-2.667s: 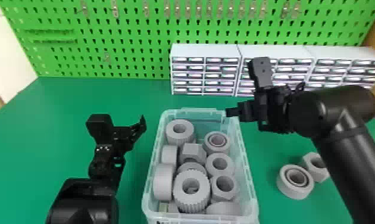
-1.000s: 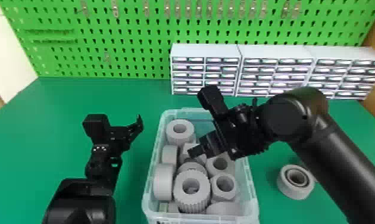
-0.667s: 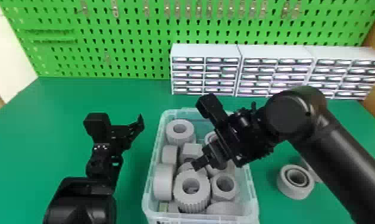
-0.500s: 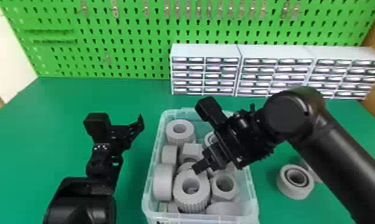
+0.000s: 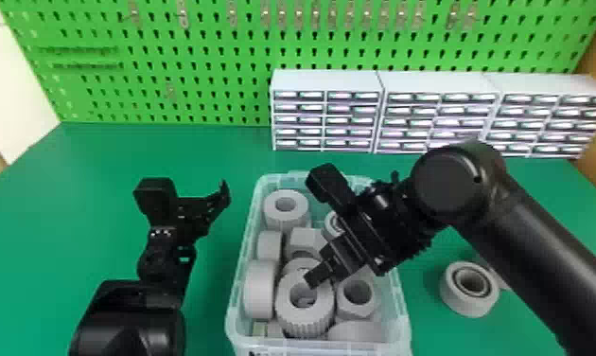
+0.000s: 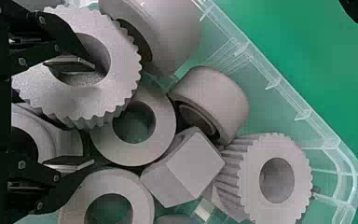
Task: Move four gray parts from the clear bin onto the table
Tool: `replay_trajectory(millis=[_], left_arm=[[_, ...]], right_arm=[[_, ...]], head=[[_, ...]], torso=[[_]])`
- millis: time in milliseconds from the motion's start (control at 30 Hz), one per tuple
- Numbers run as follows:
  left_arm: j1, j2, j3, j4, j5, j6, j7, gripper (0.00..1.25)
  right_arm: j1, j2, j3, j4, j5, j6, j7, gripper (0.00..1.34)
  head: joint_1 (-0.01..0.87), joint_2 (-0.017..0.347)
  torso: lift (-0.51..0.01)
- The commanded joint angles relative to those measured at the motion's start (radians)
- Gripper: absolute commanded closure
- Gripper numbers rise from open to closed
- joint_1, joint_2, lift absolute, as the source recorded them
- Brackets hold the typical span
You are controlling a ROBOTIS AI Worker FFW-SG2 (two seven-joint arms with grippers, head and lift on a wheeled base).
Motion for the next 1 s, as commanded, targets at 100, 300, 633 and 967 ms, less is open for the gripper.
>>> replay_trajectory(millis=[100, 300, 633, 967], left_arm=[[-0.005, 0.0, 0.001, 0.0, 0.001, 0.0, 0.001, 0.1], [-0.011, 0.0, -0.002, 0.002, -0.003, 0.0, 0.0, 0.1], [-0.02, 0.0, -0.006, 0.005, -0.004, 0.0, 0.0, 0.1], [-0.025, 0.0, -0.007, 0.006, -0.004, 0.0, 0.001, 0.1]], right_arm=[[-0.006, 0.001, 0.015, 0.015, -0.005, -0.008, 0.0, 0.54], [-0.015, 0.006, 0.026, 0.024, -0.007, -0.014, 0.0, 0.54], [-0.023, 0.008, 0.033, 0.043, -0.013, -0.019, 0.0, 0.54], [-0.026, 0.008, 0.049, 0.055, -0.031, -0.025, 0.0, 0.54]], head=[[0.693, 0.072], [0.693, 0.072], [0.693, 0.072], [0.693, 0.072]], torso=[[-0.052], [-0.052], [-0.052], [-0.052]])
